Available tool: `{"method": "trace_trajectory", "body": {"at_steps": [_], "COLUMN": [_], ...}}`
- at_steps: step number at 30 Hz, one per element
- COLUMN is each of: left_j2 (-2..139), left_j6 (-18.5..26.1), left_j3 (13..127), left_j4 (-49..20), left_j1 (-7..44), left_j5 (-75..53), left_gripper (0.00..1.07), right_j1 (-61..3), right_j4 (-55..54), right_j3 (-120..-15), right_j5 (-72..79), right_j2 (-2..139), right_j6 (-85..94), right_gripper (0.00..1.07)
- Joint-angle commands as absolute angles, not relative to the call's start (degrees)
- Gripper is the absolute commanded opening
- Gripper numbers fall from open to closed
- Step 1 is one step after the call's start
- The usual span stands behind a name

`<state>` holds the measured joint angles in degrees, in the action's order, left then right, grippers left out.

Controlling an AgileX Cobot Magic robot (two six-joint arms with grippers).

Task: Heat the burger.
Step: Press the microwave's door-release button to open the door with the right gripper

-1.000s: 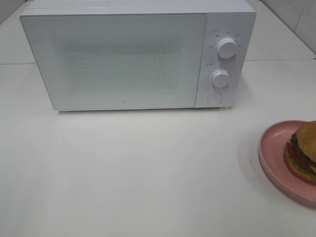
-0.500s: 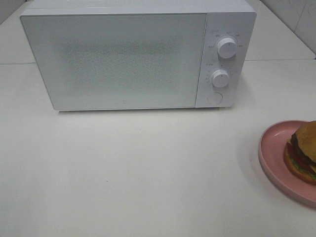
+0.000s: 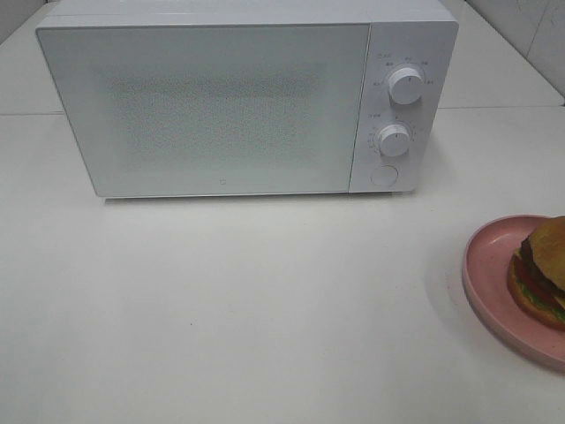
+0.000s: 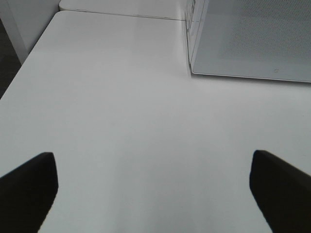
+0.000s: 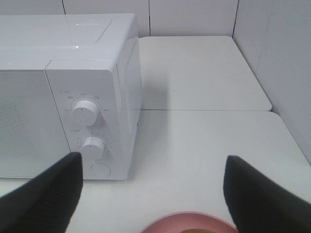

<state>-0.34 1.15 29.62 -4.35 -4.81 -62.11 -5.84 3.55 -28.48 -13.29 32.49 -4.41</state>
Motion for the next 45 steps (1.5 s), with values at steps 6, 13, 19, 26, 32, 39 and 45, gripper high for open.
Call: {"method": "trace_trajectory", "body": {"at_steps": [6,13,19,26,32,39,45], "left_j2": [-1.0,-1.0,-1.0,-1.0,-1.0,-1.0,-1.0], "left_j6": [1.1,1.1,1.1,1.1,1.1,1.1,1.1], "left_j3": [29.5,29.5,29.5,29.5,29.5,29.5,29.5], "left_j4": [-4.6,-4.6,-4.6,-4.6,-4.6,-4.6,-4.6], "left_j1": [-4.9,-4.9,-4.9,-4.9,-4.9,-4.9,-4.9], "left_j5": [-61.4,-61.4,-61.4,-61.4,-61.4,-61.4,-61.4], "left_gripper": [1.00,1.00,1.00,1.00,1.00,1.00,1.00], "right_j1": [-5.5,-5.6,-5.6,-8.7,-16.7,-26.2,-30.4], "right_j4": [6.1,10.6,11.3,10.8,8.1,-1.0,-7.6], "right_j3": [-28.5,-28.5,-25.2,-20.7,-20.4,-20.4,-20.4], "right_j5": [1.1,8.3,16.0,20.8,24.2,28.9,33.5], "right_j2": [43.4,49.6,56.2,60.0,64.3,71.4,77.6], "right_j6": [-4.8,-7.6,-10.1,-10.4,-10.4,-10.4,-14.4], "right_gripper": [0.76,0.77,0.76,0.76,0.76,0.76,0.76]}}
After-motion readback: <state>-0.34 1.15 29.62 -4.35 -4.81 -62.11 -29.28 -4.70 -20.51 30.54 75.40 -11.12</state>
